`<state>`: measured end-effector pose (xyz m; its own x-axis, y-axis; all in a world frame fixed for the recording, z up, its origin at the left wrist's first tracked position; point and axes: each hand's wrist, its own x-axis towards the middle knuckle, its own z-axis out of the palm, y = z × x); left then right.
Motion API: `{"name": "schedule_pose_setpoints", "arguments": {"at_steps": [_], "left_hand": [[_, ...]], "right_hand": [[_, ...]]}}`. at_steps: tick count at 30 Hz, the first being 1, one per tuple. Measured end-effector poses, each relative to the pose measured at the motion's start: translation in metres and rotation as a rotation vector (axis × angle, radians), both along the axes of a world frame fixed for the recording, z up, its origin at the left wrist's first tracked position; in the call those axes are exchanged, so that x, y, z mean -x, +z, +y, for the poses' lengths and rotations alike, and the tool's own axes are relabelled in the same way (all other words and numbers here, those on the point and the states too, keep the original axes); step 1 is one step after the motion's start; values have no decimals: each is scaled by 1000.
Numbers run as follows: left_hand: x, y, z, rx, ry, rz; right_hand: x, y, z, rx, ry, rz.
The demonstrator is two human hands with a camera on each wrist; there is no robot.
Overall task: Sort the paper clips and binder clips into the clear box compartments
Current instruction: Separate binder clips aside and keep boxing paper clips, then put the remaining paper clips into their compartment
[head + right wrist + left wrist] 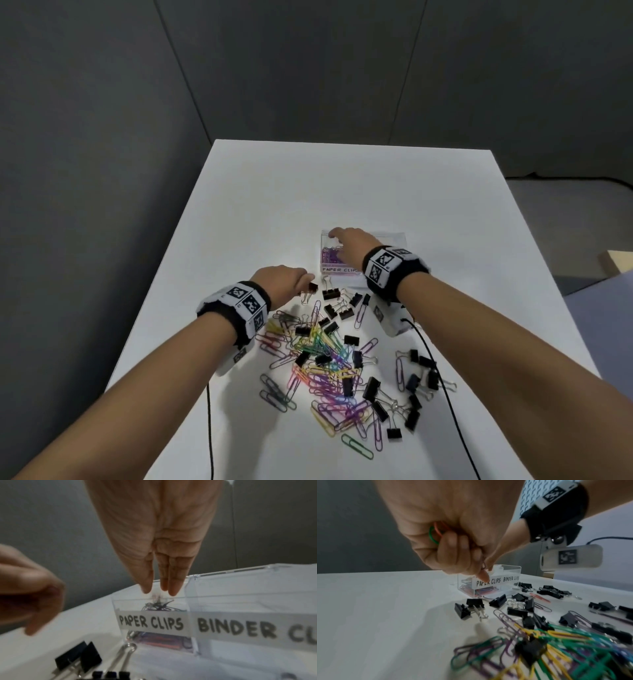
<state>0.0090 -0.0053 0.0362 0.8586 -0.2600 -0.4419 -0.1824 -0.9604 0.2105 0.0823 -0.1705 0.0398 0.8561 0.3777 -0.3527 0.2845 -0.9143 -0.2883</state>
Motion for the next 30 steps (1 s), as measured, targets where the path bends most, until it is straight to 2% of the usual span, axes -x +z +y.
{"name": "schedule_pose_setpoints", "arguments": {"at_steps": [4,6,9,12,15,17,20,22,24,27,30], "left_hand": [[-17,5,-15,35,-80,-93],[-30,10,-28,103,-110,-147],[-53,14,-51,126,-138,-184],[-70,11,-70,56,-184,-146],[-76,7,-79,-93,-236,-131],[-73,8,-83,-162,-291,-216],[-58,15,-90,-148,-441,-384],[-39,12,-99,-157,-533,-341],[-18,2,-108,-252,-557,-227],[4,-15,-115,-321,-493,-133],[14,-26,-115,-277,-378,-121]], "right_hand": [[11,7,-26,-124,-49,-77],[24,8,-46,-98,-35,-116],[53,3,-75,48,14,-83],[80,-6,-97,150,56,-5],[99,-16,-112,174,88,20],[110,-20,-120,147,163,26],[127,-25,-125,91,343,55],[136,-30,-124,80,447,69],[141,-34,-122,87,509,81],[140,-37,-123,103,530,73],[138,-39,-120,128,531,55]]}}
